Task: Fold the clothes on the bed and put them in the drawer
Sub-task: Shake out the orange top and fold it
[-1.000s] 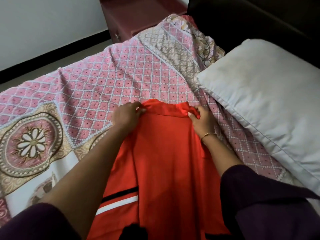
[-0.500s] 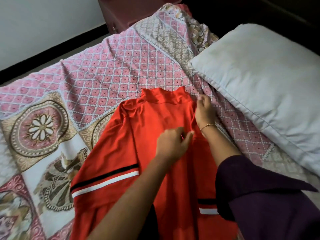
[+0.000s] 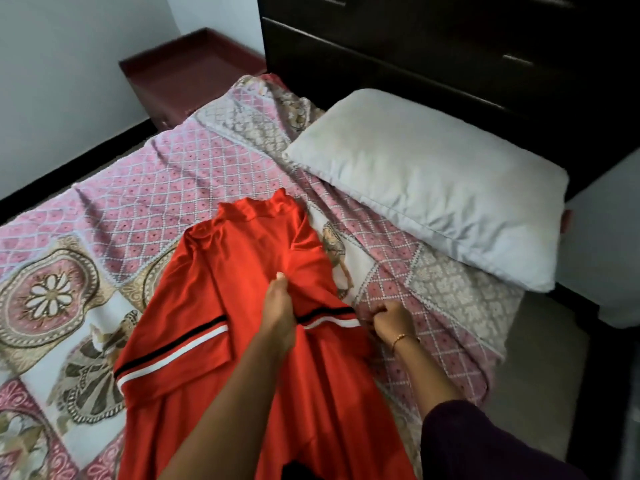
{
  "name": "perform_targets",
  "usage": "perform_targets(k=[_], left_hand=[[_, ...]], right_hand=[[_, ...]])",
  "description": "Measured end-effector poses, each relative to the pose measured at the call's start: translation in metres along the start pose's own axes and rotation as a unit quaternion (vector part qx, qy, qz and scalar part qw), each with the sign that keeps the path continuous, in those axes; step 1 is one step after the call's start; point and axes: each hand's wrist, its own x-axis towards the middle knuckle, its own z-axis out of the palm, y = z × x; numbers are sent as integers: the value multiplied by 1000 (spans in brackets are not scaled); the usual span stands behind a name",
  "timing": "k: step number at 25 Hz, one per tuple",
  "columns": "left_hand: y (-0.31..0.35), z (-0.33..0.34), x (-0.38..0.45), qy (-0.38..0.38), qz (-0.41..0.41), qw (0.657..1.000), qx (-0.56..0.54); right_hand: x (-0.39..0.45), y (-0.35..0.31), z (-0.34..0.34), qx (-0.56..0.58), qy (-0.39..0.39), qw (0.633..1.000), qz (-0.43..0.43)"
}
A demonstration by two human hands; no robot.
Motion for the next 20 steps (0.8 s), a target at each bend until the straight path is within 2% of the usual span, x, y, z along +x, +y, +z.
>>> perform_targets(k=[2,4,6,7,8,10,12,15,18,20], left_hand=[[12,-8,-4,-4,-5,1000,10],[19,-17,-11,-48,-60,994,78],[22,-22,-23,-105,-102,965,216],[23,-21,-29,-118,-98,949,275],[23,-18,-34,-117,-83,946,290],[22,-12,-43,-113,-57,968,218],[21,-4,-49,-120,-39,985,118],[25,9,-58,-133,-47,989,46],[25,20,-59,-133,-73,981,121],[14,16,-51,-83,-63,967,231]], right_hand=[[-21,8,3,62,-52,996,-22],[-37,7,3,122,-176,976,-37],[-48,7,2,82,-279,955,-65],[-51,10,4,40,-278,956,-84],[-53,15,7,18,-243,964,-102],[-55,28,8,73,-121,985,-94],[-57,43,0,148,2,988,-40],[-54,62,-15,134,124,982,44],[-55,66,-24,86,142,984,66],[-60,64,-23,41,166,984,40]])
